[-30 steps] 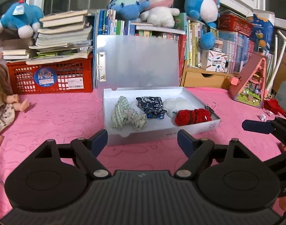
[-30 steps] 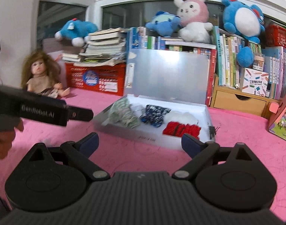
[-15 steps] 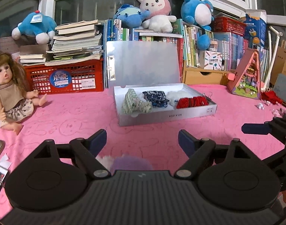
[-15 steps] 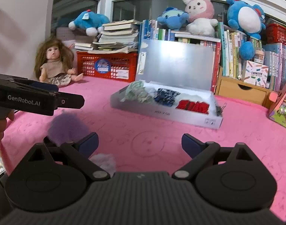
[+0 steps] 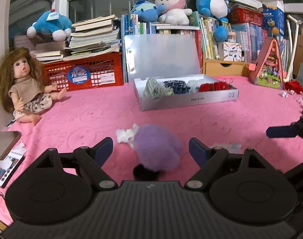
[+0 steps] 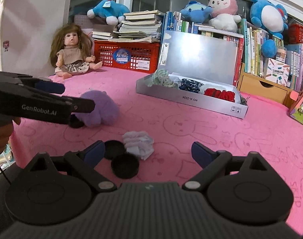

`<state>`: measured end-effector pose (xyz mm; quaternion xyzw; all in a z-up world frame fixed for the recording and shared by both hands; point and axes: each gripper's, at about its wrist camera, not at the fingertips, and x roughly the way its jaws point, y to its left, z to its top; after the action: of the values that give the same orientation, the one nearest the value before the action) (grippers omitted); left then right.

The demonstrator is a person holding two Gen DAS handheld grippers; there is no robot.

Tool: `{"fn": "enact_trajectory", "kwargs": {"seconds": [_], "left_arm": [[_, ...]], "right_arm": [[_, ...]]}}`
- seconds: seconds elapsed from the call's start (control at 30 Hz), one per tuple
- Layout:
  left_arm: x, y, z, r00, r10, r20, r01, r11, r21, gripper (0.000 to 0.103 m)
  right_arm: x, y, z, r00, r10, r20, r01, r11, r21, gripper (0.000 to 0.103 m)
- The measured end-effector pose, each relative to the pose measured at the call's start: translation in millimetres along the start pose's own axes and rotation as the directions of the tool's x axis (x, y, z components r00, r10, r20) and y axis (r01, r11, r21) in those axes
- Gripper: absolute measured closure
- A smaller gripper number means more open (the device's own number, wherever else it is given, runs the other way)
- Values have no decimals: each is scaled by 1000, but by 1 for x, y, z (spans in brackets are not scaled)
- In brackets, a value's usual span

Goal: Organize objects
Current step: 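Withdraw both grippers from the box toward the black round lids on the table, then grasp a black round lid with the left gripper while the right grasps the other lid, then lift both black lids with both grippers and carry them toward the white box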

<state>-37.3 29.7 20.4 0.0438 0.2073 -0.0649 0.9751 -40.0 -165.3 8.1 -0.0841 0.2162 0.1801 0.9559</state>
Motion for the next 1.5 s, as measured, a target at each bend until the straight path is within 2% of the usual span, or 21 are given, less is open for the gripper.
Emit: {"fn": "enact_trajectory", "kwargs": {"seconds": [0.13, 0.33, 0.47, 0.6, 0.77, 0.83, 0.97, 1.07, 1.1, 1.5], "left_arm": [[-1, 3, -15, 1000, 12, -17, -12, 1000, -3, 17], [-2, 6, -27, 1000, -4, -31, 4, 1000, 0, 21], [2, 7, -31, 999, 1, -40, -2, 1000, -15, 32], [8, 10, -34, 998, -2, -64, -1, 999, -40, 41], [14, 11, -34, 998, 3, -63, -6, 999, -43, 42], [18, 11, -34, 998, 2, -61, -4, 999, -37, 42], [24, 10, -30, 998, 5, -63, -9, 999, -49, 42], [20, 8, -32, 999, -13, -44, 11, 999, -43, 63], [19, 6, -33, 999, -20, -41, 19, 999, -36, 65], [16, -12, -30, 995, -94, -30, 93, 995, -20, 65]], "right_arm": [[-1, 0, -3, 1000, 10, -14, -10, 1000, 26, 20], [-1, 4, -8, 999, 30, -32, -29, 999, 27, 29], [0, 14, -10, 999, 36, -35, -37, 999, -17, 34], [2, 22, -12, 998, 39, -43, -41, 998, -38, 48], [2, 22, -13, 998, 41, -51, -43, 999, -25, 58], [2, 21, -13, 998, 43, -53, -44, 999, -19, 65], [2, 19, -13, 998, 31, -49, -32, 999, -9, 66], [3, 17, -12, 998, 29, -49, -29, 1000, 0, 66], [3, 16, -11, 998, 27, -48, -27, 1000, 1, 66], [11, 3, -2, 999, -13, -46, 15, 999, 50, 66]]}}
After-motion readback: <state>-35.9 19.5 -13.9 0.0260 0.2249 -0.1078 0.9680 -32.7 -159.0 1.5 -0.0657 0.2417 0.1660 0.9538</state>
